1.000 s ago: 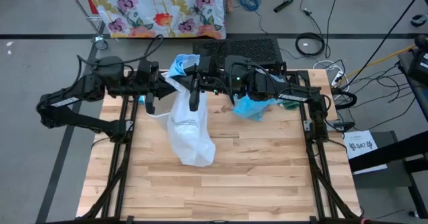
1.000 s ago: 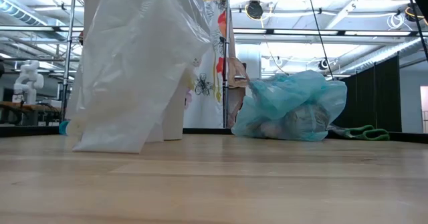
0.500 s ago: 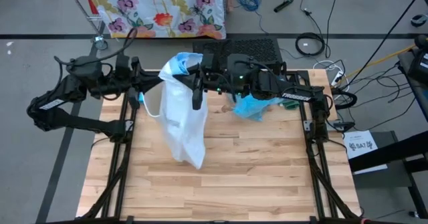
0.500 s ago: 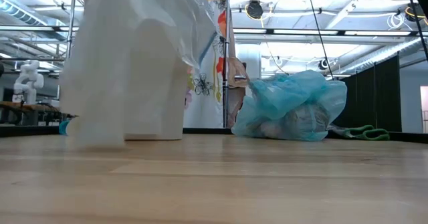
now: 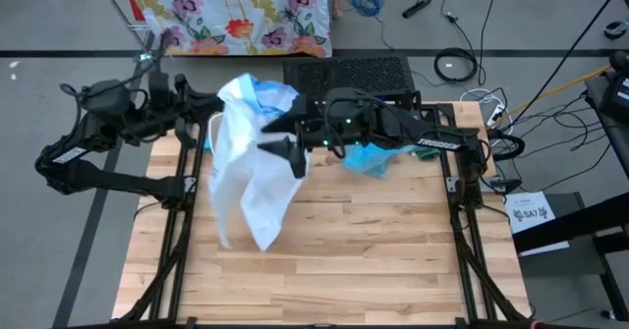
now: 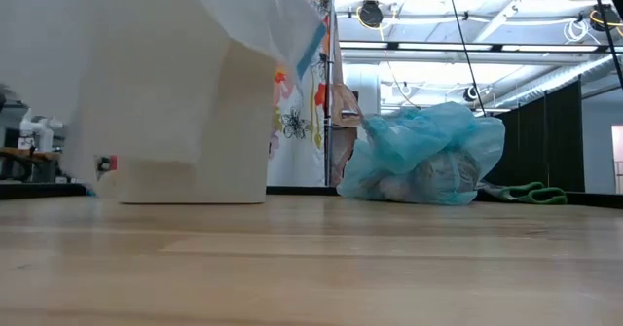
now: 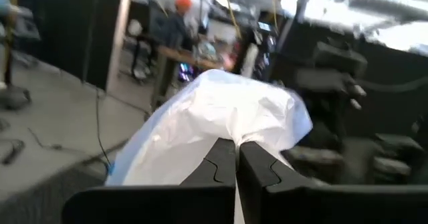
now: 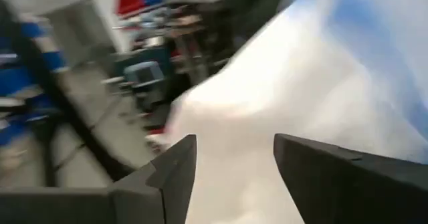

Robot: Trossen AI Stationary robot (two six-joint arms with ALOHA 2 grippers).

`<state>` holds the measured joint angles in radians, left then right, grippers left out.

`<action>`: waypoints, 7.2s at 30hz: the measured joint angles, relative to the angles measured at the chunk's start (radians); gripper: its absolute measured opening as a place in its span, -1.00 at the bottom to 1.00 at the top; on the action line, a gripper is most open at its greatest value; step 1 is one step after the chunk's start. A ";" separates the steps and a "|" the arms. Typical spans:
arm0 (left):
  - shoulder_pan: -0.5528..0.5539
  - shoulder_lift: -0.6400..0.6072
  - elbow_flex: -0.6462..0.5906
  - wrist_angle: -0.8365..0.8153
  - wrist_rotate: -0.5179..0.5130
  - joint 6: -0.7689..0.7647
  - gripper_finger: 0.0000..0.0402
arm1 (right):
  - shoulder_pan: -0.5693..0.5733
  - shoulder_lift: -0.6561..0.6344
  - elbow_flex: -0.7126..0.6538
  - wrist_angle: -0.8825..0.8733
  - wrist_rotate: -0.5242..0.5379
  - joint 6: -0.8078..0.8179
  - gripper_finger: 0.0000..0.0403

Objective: Place trash/remove bag and relplace
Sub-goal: Put the white trash bag into the white trash bin

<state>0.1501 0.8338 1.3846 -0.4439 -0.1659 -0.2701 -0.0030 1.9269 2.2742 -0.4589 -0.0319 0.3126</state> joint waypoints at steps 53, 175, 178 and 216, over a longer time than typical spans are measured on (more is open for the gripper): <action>0.000 -0.011 0.032 0.736 0.078 0.270 -1.00 | -0.260 0.225 0.000 1.198 0.053 -0.038 -1.00; 0.000 0.121 0.104 0.778 -0.023 0.388 -1.00 | -0.058 0.352 0.000 0.561 -0.055 -0.114 -1.00; -0.001 0.145 0.104 0.825 0.021 0.309 -1.00 | -0.078 0.364 0.000 0.561 0.096 -0.121 -1.00; 0.000 -0.040 0.103 0.059 -0.180 0.222 -1.00 | 0.065 0.013 0.000 -0.215 0.755 -0.254 -1.00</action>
<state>0.1501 0.7937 1.4876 -0.3845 -0.3455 -0.0480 0.0623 1.9403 2.2742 -0.6741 0.7232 0.0585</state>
